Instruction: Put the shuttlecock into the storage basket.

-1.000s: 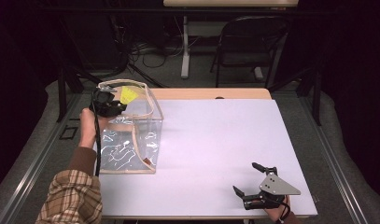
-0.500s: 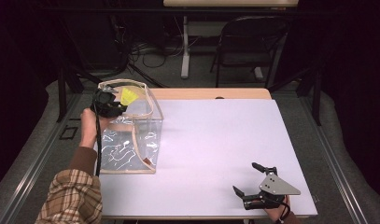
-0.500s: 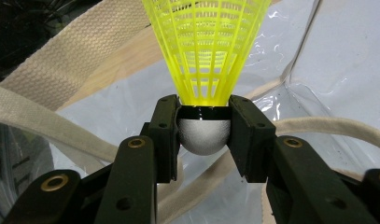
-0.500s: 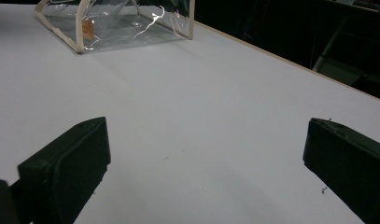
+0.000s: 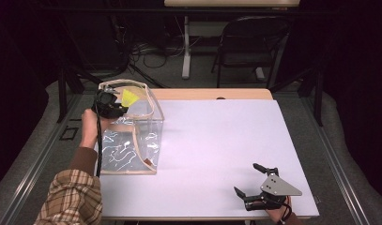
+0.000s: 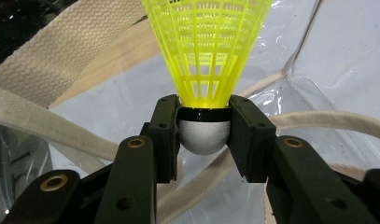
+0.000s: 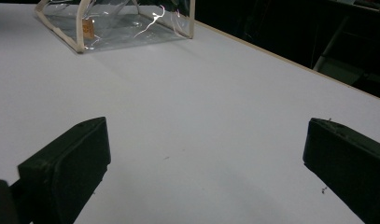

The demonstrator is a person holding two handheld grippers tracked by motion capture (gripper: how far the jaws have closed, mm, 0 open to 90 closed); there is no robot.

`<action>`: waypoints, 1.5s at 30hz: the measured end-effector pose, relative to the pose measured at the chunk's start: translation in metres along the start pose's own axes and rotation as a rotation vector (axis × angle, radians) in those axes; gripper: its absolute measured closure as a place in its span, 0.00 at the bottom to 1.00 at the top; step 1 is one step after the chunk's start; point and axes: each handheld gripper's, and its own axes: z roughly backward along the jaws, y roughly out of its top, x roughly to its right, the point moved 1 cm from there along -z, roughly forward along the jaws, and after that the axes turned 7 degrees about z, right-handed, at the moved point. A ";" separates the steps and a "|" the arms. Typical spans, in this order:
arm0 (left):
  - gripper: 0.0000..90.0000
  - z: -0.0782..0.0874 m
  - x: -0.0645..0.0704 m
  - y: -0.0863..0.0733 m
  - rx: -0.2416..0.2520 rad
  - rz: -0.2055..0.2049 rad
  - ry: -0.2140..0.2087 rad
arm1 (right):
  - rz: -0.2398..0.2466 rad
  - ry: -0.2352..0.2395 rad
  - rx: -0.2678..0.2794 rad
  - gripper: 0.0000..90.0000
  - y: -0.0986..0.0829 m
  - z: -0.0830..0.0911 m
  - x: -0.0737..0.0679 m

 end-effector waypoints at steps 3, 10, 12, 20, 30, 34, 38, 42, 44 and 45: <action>0.71 0.000 0.000 0.000 -0.001 0.001 -0.002 | 0.000 0.000 0.000 0.00 0.000 0.000 0.000; 0.71 -0.002 0.000 0.000 -0.007 0.004 -0.005 | 0.000 0.000 0.000 0.00 0.000 0.000 0.000; 0.71 -0.001 -0.001 0.000 -0.001 0.007 -0.010 | 0.000 0.000 0.000 0.00 0.000 0.000 0.000; 0.48 0.003 0.000 0.000 0.025 0.014 -0.023 | 0.001 0.000 0.001 0.00 0.000 0.000 0.000; 0.23 0.014 0.002 0.001 0.047 0.018 -0.010 | 0.001 -0.001 0.000 0.00 0.000 0.000 0.000; 0.16 0.020 0.003 0.000 0.062 0.013 -0.012 | 0.001 -0.001 -0.001 0.00 0.000 0.000 0.000; 0.12 0.026 0.006 0.000 0.073 0.003 -0.010 | -0.001 0.001 -0.001 0.00 -0.001 0.000 0.001; 0.08 0.032 0.009 -0.001 0.087 0.000 -0.001 | -0.003 0.001 0.003 0.00 -0.001 0.001 0.001; 0.07 0.034 0.011 -0.002 0.090 0.002 -0.002 | -0.003 0.004 0.000 0.00 -0.002 0.000 0.002; 0.06 0.035 0.011 -0.002 0.083 -0.004 -0.006 | -0.003 0.005 0.001 0.00 -0.002 0.001 0.001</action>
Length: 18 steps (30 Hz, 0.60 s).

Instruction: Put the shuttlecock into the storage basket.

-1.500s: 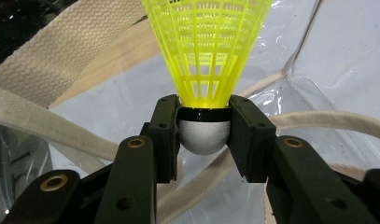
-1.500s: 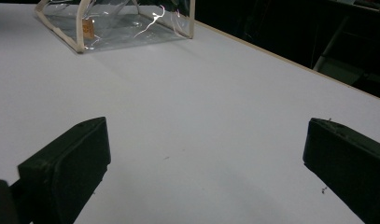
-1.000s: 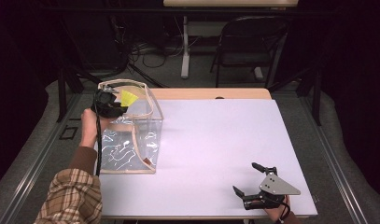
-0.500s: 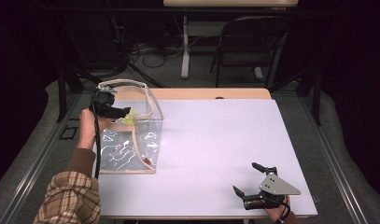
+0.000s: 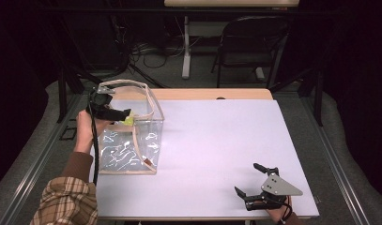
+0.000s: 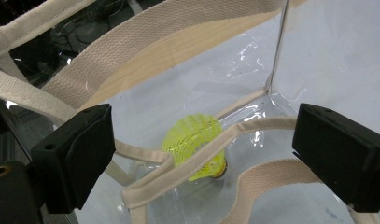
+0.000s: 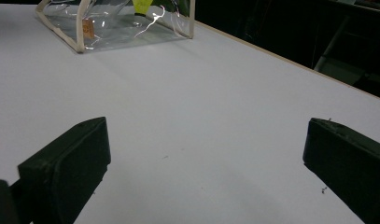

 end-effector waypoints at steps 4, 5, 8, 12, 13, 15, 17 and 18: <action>0.03 0.005 0.003 -0.003 0.014 0.000 0.000 | 0.001 -0.003 0.006 0.00 0.000 0.001 0.000; 0.03 0.006 0.004 -0.003 0.017 0.000 0.001 | 0.001 -0.002 0.007 0.00 0.000 0.001 0.000; 0.00 0.008 0.007 -0.006 0.021 -0.001 0.007 | -0.001 0.003 0.012 0.00 0.001 -0.001 0.000; 0.00 0.015 0.011 -0.011 0.045 -0.008 0.015 | 0.003 0.011 0.008 0.00 0.001 -0.002 0.000; 0.00 0.017 0.012 -0.012 0.050 -0.006 0.013 | 0.003 0.012 0.009 0.00 0.001 -0.002 0.000; 0.00 0.020 0.013 -0.014 0.060 -0.012 0.012 | 0.004 0.013 0.005 0.00 0.002 -0.003 0.000; 0.00 0.024 0.015 -0.016 0.071 -0.012 0.003 | 0.003 0.012 0.006 0.00 0.001 -0.003 -0.001; 0.00 0.026 0.015 -0.017 0.075 -0.014 -0.001 | 0.003 0.010 0.006 0.00 0.002 -0.002 -0.001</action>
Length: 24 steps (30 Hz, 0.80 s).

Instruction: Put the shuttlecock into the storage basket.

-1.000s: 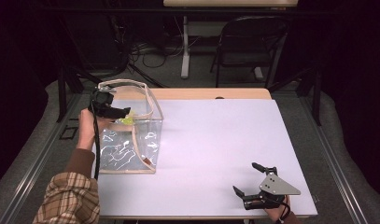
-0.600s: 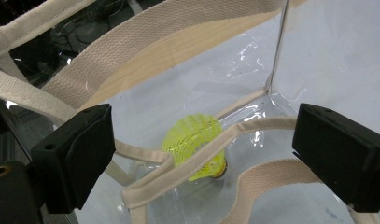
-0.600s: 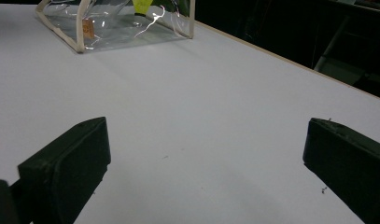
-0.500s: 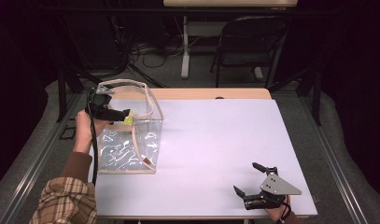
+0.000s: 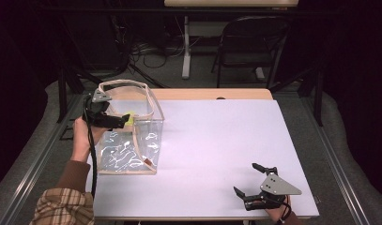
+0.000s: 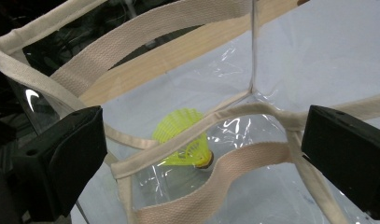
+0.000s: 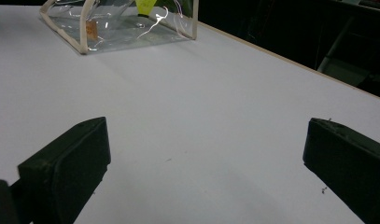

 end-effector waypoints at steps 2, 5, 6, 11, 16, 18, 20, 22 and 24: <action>0.00 0.003 0.002 -0.002 0.015 -0.002 -0.001 | 0.004 -0.002 0.001 0.00 0.000 0.000 0.000; 0.00 0.007 0.004 -0.007 0.030 0.000 -0.012 | 0.001 -0.003 -0.002 0.00 0.000 0.001 -0.001; 0.00 0.009 0.005 -0.009 0.033 -0.003 -0.016 | 0.001 -0.005 -0.001 0.00 0.000 0.001 -0.001; 0.00 0.018 0.011 -0.019 0.074 0.003 -0.033 | 0.001 -0.004 -0.001 0.00 0.000 0.001 -0.002; 0.00 0.024 0.020 -0.027 0.083 -0.020 -0.038 | 0.002 -0.005 -0.005 0.00 0.000 0.001 -0.002; 0.00 0.026 0.023 -0.030 0.094 -0.021 -0.043 | 0.003 -0.006 -0.007 0.00 0.000 0.001 -0.002; 0.00 0.029 0.025 -0.033 0.105 -0.024 -0.049 | 0.002 -0.007 -0.007 0.00 0.000 0.002 -0.002; 0.00 0.031 0.029 -0.036 0.118 -0.025 -0.058 | 0.002 -0.008 -0.008 0.00 0.000 0.002 -0.002; 0.00 0.034 0.032 -0.038 0.130 -0.029 -0.062 | 0.002 -0.008 -0.009 0.00 0.000 0.002 -0.002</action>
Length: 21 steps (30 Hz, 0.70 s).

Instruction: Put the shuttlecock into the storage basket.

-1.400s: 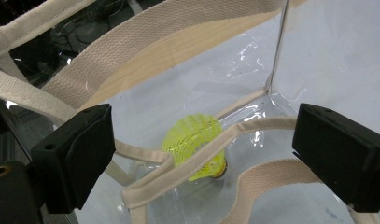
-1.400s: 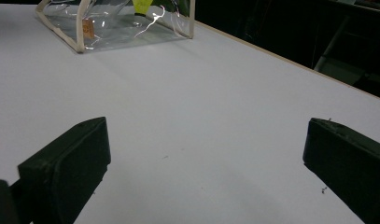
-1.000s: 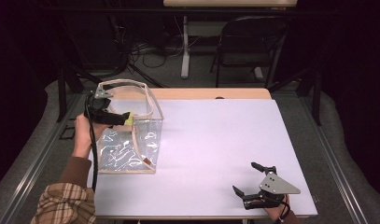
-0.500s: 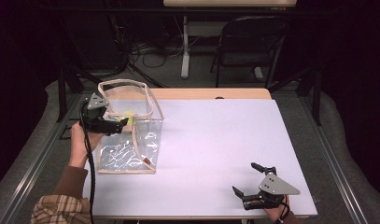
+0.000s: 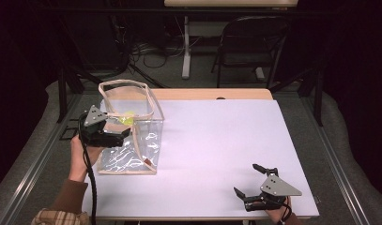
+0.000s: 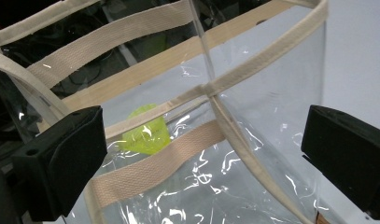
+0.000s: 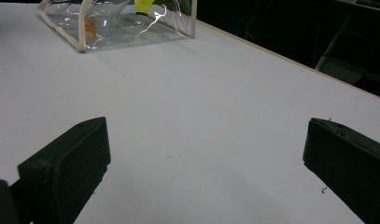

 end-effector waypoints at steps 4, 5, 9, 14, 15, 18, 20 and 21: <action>0.00 0.005 0.006 -0.004 0.023 -0.004 -0.011 | 0.000 0.000 0.000 0.00 0.000 0.000 0.000; 0.00 0.007 0.008 -0.005 0.028 -0.004 -0.017 | -0.001 -0.001 0.001 0.00 0.000 0.000 0.000; 0.00 0.012 0.015 -0.010 0.045 -0.014 -0.023 | -0.001 0.000 0.001 0.00 0.000 0.000 0.000; 0.00 0.018 0.024 -0.017 0.071 -0.023 -0.041 | -0.001 0.000 0.001 0.00 0.000 0.000 0.000; 0.00 0.019 0.025 -0.019 0.073 -0.023 -0.047 | 0.000 0.001 0.000 0.00 0.000 0.000 0.000; 0.00 0.022 0.030 -0.025 0.086 -0.029 -0.059 | -0.001 0.000 0.001 0.00 0.000 0.000 0.000; 0.00 0.023 0.033 -0.029 0.090 -0.029 -0.064 | 0.000 0.001 0.000 0.00 0.000 0.000 0.000; 0.00 0.024 0.035 -0.031 0.097 -0.029 -0.070 | -0.001 0.000 0.001 0.00 0.000 0.000 0.000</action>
